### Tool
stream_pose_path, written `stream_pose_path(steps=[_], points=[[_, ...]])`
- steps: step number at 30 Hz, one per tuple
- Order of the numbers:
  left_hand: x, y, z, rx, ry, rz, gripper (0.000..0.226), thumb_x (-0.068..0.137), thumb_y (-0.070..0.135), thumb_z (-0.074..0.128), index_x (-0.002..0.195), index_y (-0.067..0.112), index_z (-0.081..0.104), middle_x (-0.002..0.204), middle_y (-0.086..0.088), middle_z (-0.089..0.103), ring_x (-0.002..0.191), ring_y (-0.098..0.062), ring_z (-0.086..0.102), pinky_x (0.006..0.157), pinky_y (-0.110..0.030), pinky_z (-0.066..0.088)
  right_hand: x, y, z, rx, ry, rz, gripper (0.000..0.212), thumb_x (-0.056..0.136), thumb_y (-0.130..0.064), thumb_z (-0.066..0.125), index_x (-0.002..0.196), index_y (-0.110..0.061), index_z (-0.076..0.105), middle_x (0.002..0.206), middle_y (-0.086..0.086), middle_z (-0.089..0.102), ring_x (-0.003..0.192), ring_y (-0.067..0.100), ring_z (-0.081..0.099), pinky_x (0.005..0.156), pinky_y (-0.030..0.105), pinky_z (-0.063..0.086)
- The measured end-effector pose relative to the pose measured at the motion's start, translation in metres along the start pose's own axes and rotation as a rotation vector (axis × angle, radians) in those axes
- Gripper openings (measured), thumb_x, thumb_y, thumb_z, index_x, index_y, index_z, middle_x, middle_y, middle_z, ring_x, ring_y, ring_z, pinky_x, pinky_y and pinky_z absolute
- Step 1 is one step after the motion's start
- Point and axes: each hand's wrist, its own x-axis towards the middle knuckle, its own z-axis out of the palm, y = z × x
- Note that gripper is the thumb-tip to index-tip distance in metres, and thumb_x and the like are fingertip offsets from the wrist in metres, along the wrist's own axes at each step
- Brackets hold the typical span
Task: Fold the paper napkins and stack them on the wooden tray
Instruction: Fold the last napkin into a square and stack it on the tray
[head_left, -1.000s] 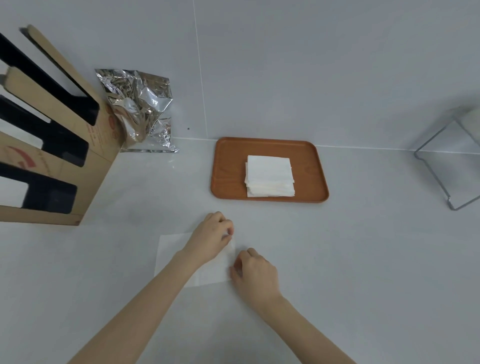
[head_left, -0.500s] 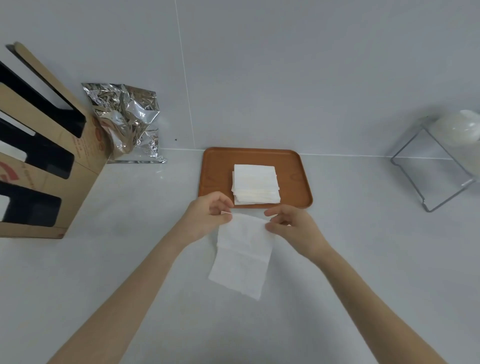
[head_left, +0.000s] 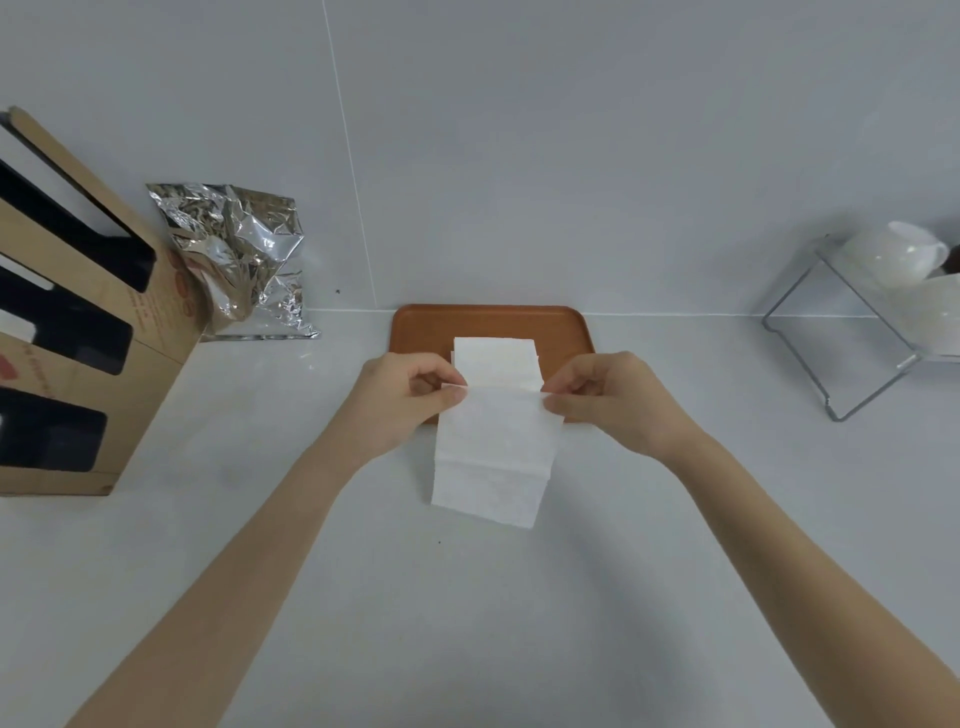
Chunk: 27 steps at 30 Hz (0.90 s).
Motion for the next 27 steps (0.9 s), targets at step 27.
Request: stream_pose_path(steps=[27], points=[[-0.069,-0.070,0.061,0.159,-0.127,-0.113,0.017,0.079,0.014,0.065,0.070,0.028,0.066,0.060,0.026,0.064,0.069,0.011,0.059,0.063,0.000,0.039,-0.053,0.094,0.058,0.116,-0.045,0.155,0.010,0.081,-0.011,0.065,0.078,-0.019,0.070,0.074,0.000,0.070,0.055,0.002,0.057,0.059,0.011,0.043]])
